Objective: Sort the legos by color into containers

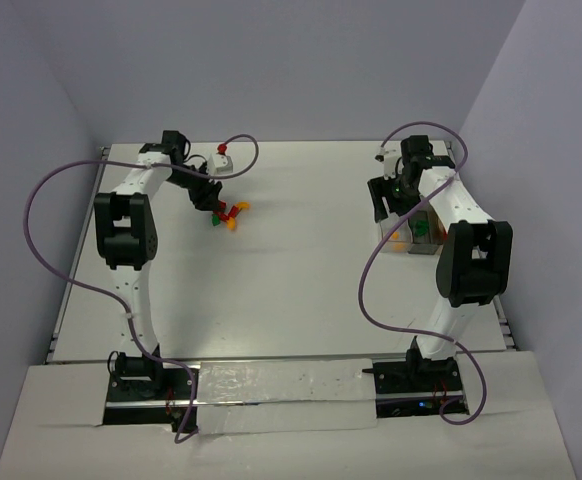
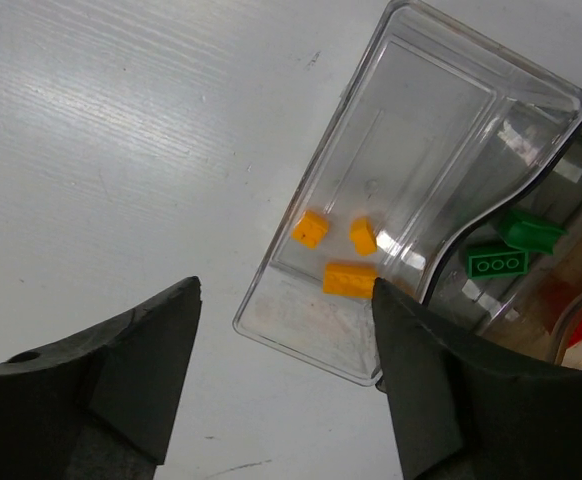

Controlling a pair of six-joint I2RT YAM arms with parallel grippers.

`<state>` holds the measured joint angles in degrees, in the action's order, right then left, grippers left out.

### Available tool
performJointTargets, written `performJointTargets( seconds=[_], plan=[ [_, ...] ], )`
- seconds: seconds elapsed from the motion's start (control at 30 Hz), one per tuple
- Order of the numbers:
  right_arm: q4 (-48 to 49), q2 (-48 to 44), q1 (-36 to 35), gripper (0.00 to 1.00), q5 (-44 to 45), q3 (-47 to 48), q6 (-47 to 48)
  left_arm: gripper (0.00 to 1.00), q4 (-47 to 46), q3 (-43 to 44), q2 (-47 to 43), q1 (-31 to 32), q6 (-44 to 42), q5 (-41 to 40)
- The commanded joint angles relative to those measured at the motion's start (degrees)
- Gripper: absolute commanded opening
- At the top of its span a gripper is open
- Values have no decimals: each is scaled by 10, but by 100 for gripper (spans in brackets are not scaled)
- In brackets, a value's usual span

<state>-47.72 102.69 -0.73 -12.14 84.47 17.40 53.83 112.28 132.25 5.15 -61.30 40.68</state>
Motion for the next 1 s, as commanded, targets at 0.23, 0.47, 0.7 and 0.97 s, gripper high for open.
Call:
performJointTargets(
  seconds=[0.23, 0.47, 0.7, 0.97],
  plan=[
    [-11, -9, 2, 80, -8, 16, -3, 58, -45, -1, 12, 3, -25, 5],
    [-11, -5, 2, 80, -9, 15, -4, 56, -76, -16, 12, 12, -26, -18],
    [-11, -1, 2, 80, -12, 17, -4, 43, -79, -35, 7, 17, -34, -26],
    [-11, -2, 2, 80, -13, 18, -3, 26, -102, -67, -12, 19, -30, -31]
  ],
)
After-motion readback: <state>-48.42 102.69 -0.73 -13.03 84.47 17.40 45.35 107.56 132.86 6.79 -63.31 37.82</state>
